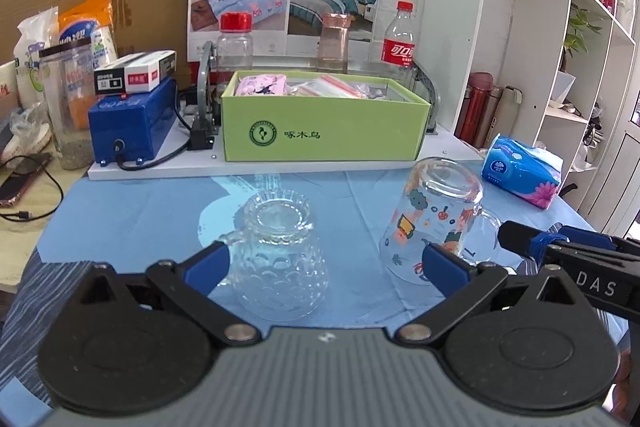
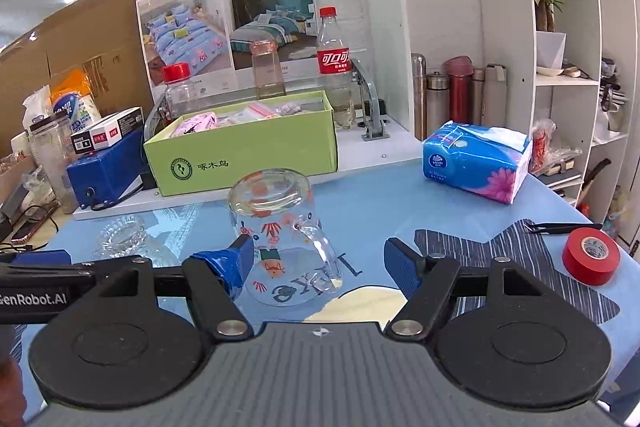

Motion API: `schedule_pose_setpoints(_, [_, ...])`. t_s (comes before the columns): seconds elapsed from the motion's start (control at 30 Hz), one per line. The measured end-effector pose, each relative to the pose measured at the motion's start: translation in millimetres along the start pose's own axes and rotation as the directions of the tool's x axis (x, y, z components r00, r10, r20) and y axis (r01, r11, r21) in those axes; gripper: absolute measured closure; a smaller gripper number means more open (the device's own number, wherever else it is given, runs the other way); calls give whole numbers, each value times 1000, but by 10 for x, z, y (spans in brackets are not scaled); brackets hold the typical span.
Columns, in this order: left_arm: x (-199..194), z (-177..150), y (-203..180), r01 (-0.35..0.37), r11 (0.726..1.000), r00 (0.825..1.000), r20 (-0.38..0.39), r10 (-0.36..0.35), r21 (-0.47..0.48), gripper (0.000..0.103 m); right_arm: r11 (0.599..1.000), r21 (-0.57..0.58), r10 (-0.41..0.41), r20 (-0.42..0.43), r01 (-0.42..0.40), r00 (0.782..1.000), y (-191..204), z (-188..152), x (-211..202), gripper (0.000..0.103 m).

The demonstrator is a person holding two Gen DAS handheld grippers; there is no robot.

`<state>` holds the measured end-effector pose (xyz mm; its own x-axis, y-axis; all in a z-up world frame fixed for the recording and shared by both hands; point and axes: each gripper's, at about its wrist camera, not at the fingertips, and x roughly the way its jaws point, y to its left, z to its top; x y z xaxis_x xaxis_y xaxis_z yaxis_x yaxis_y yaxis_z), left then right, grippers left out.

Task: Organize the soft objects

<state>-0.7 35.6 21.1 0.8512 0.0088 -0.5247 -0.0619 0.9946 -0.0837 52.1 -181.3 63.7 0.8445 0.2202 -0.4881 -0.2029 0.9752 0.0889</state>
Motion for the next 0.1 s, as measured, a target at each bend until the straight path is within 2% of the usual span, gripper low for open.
schedule_pose_setpoints(0.1, [-21, 4, 1, -8, 1000, 1000, 11, 8, 6, 1, 1000, -1, 5, 0, -5, 1000, 15, -5, -1, 45])
